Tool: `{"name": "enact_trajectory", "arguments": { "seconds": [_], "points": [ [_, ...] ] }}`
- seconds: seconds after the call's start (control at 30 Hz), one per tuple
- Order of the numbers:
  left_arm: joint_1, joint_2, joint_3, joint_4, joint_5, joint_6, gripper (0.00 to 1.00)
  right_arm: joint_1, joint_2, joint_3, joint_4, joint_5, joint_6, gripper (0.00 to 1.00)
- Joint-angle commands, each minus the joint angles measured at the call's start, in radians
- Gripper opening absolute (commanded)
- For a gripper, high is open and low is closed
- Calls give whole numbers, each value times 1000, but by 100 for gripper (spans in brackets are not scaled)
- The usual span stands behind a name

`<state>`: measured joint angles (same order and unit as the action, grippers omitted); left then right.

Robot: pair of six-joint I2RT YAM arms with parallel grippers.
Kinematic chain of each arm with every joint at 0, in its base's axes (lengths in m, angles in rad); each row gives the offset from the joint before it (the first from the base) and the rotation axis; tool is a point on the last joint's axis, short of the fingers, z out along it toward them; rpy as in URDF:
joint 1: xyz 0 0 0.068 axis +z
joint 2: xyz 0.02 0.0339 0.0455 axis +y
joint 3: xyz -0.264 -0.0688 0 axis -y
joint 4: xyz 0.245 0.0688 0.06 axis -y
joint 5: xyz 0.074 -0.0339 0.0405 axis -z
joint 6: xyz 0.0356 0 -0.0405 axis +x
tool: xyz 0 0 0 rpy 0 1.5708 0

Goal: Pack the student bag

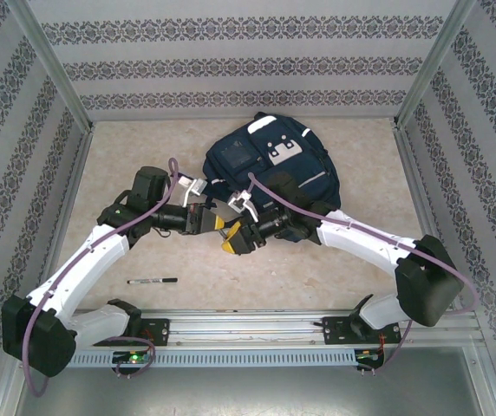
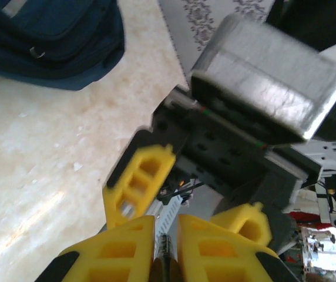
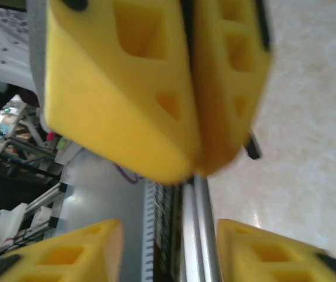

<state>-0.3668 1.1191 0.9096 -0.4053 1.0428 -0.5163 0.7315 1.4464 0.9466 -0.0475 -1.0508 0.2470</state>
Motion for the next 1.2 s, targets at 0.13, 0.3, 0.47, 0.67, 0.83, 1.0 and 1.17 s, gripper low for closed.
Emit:
{"name": "enact_trajectory", "arguments": {
  "seconds": [0.13,0.3,0.47,0.67,0.83,1.0,1.17],
  "points": [
    [-26,4,13,195,61,-49,41,-32,-1,-25,168,-76,144,0],
    [-26,-53,27,229,-176,-22,99,-212,-133,-139,193,93,254,0],
    [-89,1,30,338,-340,-1,99,-472,-299,-234,-76,556,345,0],
    [-302,282,268,89,-787,315,99,-782,-405,-255,-369,860,461,0],
    [-436,556,503,28,-1003,450,99,-916,-472,-300,-399,895,457,0],
    [-460,790,683,8,-933,510,94,-960,-491,-334,-386,833,443,0],
    [-463,963,820,-35,-952,559,90,-968,-492,-350,-382,786,405,0]
  ]
}}
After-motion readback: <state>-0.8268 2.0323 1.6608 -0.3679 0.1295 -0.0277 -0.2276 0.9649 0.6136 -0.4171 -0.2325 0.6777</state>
